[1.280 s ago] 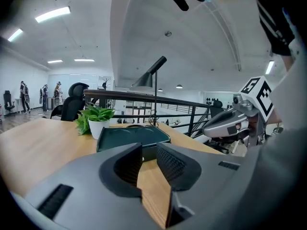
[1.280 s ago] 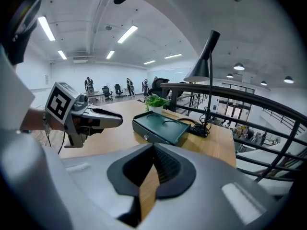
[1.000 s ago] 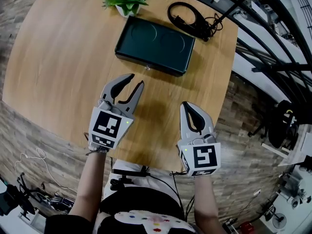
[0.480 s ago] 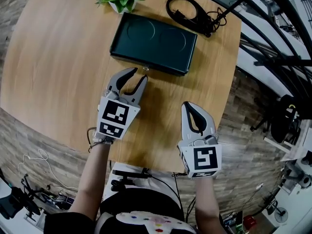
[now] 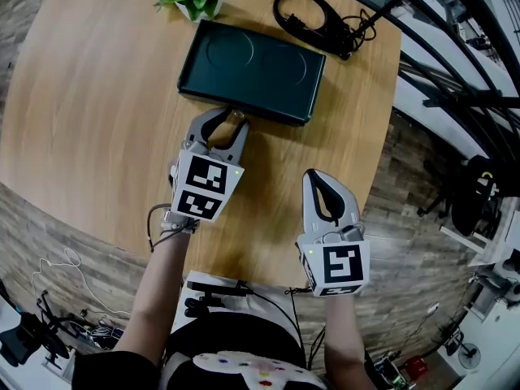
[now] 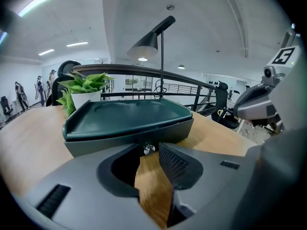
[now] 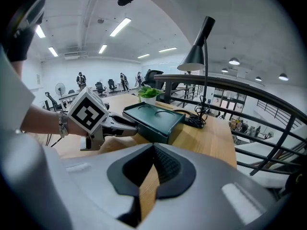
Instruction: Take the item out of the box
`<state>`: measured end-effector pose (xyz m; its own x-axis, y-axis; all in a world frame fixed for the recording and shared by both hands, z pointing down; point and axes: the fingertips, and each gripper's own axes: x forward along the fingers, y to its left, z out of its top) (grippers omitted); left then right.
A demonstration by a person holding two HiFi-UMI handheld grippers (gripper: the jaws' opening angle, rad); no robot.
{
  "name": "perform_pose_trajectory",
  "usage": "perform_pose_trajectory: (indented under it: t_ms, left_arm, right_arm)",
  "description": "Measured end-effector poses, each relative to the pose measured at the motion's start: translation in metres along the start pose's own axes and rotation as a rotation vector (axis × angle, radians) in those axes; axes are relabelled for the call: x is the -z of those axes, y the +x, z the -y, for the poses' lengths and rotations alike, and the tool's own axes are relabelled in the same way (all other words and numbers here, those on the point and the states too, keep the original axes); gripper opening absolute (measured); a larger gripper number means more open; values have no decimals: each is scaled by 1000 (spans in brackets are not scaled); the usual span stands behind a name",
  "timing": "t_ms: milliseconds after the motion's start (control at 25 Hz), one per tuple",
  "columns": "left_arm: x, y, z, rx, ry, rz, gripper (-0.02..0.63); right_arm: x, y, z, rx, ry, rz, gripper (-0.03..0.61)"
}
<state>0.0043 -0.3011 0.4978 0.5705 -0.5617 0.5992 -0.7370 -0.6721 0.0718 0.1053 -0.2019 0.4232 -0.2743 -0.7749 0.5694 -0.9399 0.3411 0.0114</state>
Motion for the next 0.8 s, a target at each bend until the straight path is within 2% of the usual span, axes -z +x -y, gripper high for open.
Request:
perform_pose_trajectory:
  t_ms: [360,480,520,800]
  left_arm:
    - [4,6,-4,-55,-49,-28,109]
    - [4,7,-3,-61,-42,-36,99]
    - [5,8,-3,-60,-39,-38,78]
    - [5,7,-1,-60,-26,-40,75]
  right_arm:
    - [6,1,5,12,24,-4,9]
    - [8,1,5,10,22,-7,9]
    - [7,1,5,7,16,-7,9]
    - [9,-1,4,10,24,-4,9]
